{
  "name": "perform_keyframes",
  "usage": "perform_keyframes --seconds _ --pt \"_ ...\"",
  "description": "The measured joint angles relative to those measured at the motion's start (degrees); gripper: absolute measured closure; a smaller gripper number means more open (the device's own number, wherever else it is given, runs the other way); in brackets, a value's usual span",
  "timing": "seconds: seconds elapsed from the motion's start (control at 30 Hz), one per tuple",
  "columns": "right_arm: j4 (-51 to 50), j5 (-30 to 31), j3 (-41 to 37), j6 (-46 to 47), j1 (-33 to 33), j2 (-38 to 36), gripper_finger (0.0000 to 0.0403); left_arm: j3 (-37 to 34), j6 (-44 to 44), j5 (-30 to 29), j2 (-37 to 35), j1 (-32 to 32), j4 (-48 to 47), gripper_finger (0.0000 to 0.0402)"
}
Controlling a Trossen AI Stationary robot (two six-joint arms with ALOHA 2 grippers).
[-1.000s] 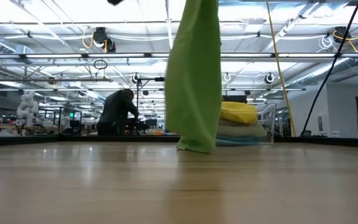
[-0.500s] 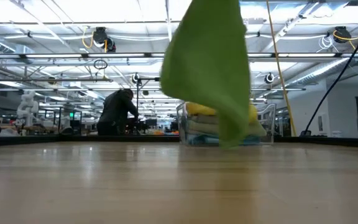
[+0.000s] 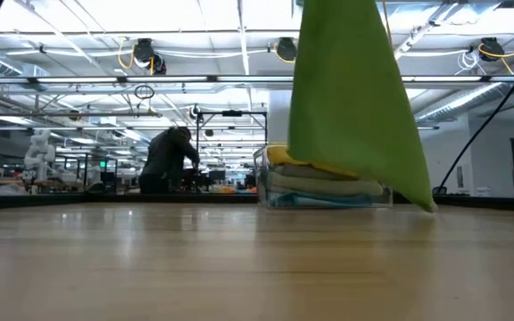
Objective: Fold microfiber towels
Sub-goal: Fold the green towel
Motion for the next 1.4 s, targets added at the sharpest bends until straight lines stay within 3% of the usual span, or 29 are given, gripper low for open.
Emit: perform_keyframes --seconds 0.4,1.4 --pt "-5.3 -1.5 0.0 1.6 0.1 -1.5 0.0397 3.0 -5.9 -1.1 3.8 0.0 0.1 0.0202" --pt "-8.5 -3.0 0.0 1.7 0.1 -3.0 0.0397 3.0 -7.5 -2.3 3.8 -1.0 -0.5 0.0202"
